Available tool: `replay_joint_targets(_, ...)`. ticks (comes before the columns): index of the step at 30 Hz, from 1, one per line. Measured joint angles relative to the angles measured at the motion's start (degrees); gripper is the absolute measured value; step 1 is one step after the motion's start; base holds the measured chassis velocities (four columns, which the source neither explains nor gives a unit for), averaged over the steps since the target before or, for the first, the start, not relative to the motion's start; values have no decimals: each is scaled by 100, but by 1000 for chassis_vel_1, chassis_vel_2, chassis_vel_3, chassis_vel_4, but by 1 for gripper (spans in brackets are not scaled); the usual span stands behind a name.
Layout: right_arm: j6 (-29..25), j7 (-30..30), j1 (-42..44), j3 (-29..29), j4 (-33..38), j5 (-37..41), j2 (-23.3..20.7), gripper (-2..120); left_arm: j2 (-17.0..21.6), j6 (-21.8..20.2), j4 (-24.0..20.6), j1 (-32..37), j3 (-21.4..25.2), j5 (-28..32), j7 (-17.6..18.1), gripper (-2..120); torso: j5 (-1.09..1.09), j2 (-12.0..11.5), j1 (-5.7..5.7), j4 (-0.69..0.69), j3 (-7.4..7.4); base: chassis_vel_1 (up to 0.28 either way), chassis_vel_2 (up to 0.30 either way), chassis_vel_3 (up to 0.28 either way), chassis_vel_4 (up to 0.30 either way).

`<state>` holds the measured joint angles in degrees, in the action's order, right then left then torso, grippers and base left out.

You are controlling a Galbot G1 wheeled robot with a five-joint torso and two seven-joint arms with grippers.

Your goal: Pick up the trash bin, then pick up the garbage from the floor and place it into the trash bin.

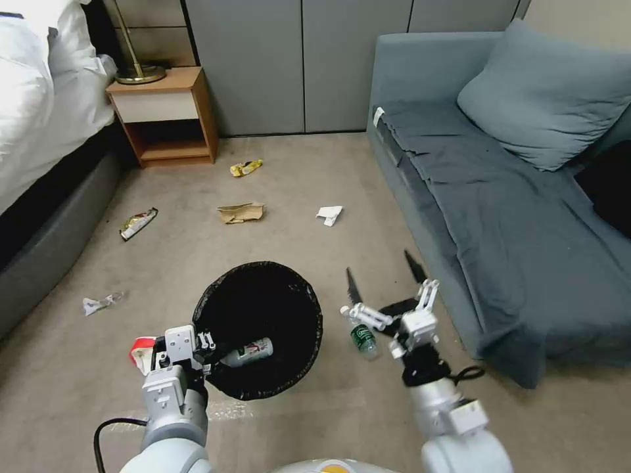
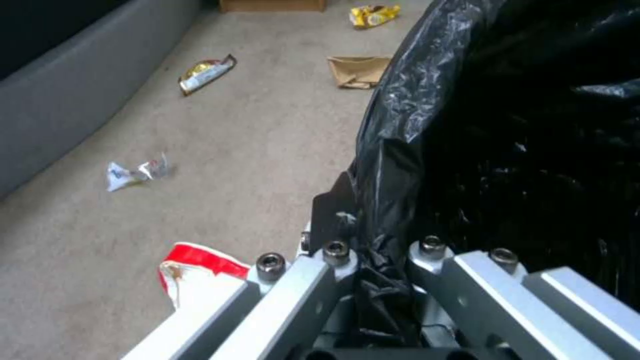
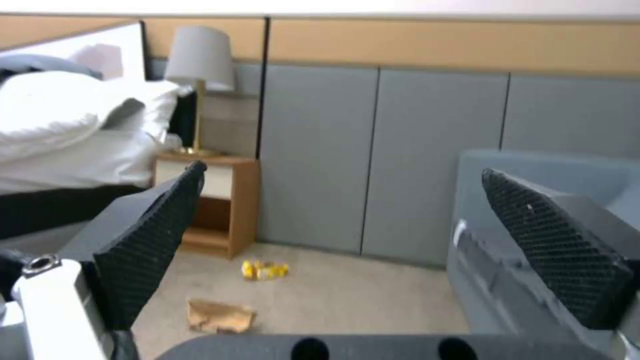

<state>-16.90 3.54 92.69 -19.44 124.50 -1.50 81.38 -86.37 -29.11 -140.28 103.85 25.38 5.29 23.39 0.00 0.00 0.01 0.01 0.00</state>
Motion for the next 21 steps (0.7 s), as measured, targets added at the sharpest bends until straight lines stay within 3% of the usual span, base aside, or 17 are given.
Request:
replay_joint_targets(7, 602, -182, -287, 154, -575, 359, -457, 100, -29, -7, -68, 108, -41, -85, -18, 1, 0, 0, 0, 0, 0, 0, 0, 0, 0)
replay_joint_targets(14, 1207, -197, -579, 363, -1218, 579, -621, 100, -47, 6, -102, 184, -16, -148, -26, 1, 0, 0, 0, -1, 0, 0, 0, 0, 0)
replay_joint_targets(21, 1638, 81, -962, 523, -1969, 1381, -941, 100, -44, 9, -97, 215, -17, -214, -57, 1, 0, 0, 0, -1, 0, 0, 0, 0, 0)
